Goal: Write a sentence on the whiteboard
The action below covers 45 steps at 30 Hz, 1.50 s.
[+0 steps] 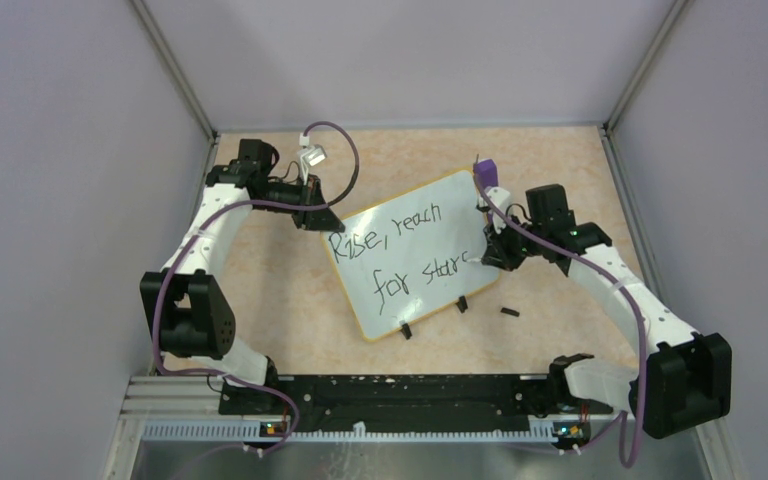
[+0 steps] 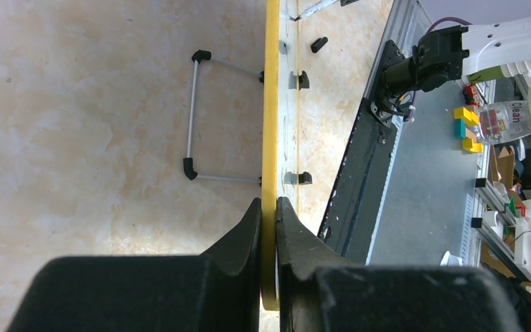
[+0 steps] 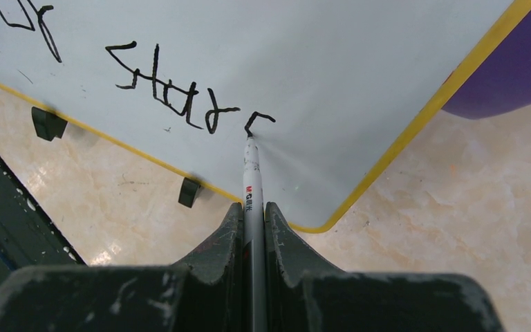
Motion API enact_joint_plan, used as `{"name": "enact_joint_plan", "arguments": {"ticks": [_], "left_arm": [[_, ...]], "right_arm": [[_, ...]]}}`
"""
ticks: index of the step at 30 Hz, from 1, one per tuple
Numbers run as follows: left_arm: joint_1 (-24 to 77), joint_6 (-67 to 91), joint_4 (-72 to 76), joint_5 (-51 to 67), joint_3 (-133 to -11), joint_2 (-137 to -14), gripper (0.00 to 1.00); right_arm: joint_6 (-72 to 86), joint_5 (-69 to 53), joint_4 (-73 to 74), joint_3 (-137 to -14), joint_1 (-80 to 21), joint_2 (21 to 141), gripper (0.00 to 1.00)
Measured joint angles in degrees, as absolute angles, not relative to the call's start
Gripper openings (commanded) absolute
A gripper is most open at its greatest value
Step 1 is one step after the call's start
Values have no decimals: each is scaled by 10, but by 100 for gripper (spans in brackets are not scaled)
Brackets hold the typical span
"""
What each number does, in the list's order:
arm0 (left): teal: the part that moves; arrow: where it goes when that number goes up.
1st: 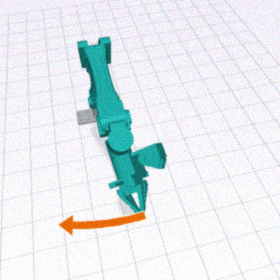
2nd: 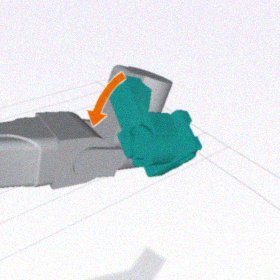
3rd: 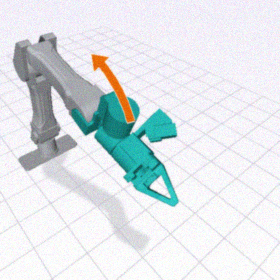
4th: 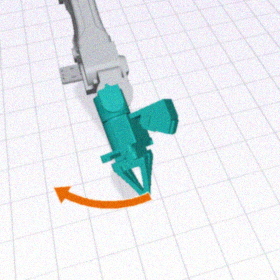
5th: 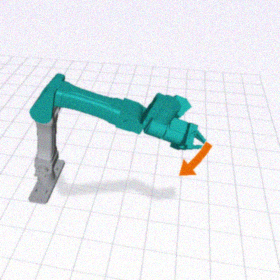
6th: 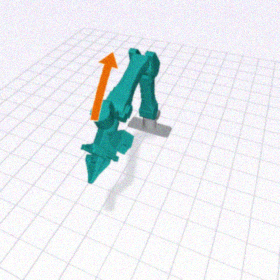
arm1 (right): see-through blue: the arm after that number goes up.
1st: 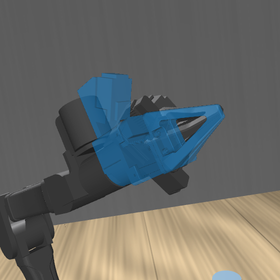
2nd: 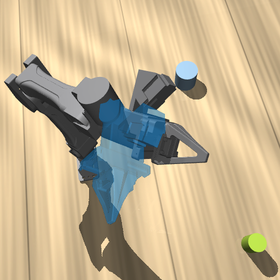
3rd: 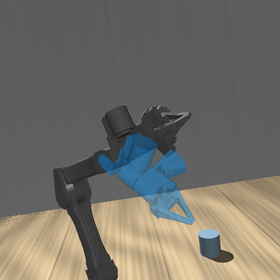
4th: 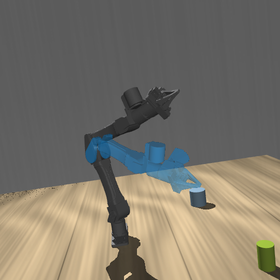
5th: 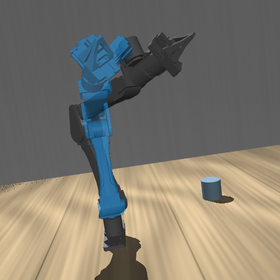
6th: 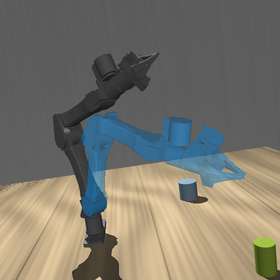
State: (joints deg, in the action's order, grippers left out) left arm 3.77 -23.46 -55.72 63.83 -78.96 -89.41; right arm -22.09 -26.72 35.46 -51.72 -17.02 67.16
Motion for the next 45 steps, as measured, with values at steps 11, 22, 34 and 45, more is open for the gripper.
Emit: {"name": "enact_joint_plan", "arguments": {"ticks": [11, 22, 34, 45], "left_arm": [[38, -234, -557, 638, -790, -894, 0], [38, -231, -557, 638, -790, -894, 0], [38, -231, -557, 638, -790, -894, 0], [38, -232, -557, 638, -790, -894, 0]], "right_arm": [[-230, -255, 364, -514, -163, 671, 0], [-235, -258, 374, -510, -171, 670, 0], [-223, -263, 374, -511, -220, 680, 0], [-229, -274, 404, -511, -185, 640, 0]]}}
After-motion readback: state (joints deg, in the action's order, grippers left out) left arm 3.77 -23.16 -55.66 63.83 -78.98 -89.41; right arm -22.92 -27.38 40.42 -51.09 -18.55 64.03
